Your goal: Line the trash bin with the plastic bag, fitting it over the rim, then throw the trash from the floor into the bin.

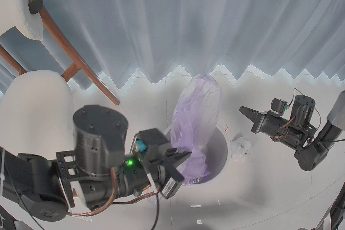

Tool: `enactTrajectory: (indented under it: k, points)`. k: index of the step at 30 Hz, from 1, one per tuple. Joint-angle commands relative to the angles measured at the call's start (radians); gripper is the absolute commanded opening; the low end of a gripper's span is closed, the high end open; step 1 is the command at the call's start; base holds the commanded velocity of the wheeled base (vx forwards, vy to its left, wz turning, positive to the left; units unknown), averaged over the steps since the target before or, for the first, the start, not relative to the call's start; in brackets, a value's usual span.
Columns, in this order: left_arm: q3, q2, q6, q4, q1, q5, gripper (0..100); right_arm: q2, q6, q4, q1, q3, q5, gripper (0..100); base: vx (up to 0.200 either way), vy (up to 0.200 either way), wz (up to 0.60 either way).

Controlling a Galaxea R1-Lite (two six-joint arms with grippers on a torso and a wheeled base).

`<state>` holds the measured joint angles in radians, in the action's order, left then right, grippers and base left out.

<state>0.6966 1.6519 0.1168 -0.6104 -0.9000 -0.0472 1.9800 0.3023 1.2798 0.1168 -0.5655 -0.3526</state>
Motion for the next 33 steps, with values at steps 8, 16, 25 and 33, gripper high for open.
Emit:
enactTrajectory:
  k: [8, 16, 25, 33]
  points:
    - [-0.106, -0.124, 0.014, 0.035, -0.051, -0.002, 0, 0.281, -0.029, 0.069, 0.109, -0.34, -0.04, 0, 0.0, 0.0, 0.0]
    - [-0.106, -0.121, 0.011, 0.031, -0.06, 0.001, 0, 0.364, -0.042, 0.07, 0.179, -0.487, -0.063, 0, 0.0, 0.0, 0.0]
    - [-0.108, -0.118, 0.012, 0.028, -0.06, 0.04, 0, 0.392, -0.111, 0.107, 0.216, -0.455, -0.198, 0, 0.0, 0.0, 0.0]
    - [-0.108, -0.113, 0.009, 0.029, -0.037, 0.053, 0, 0.381, -0.149, 0.193, 0.187, -0.318, -0.286, 0, 0.0, 0.0, 0.0]
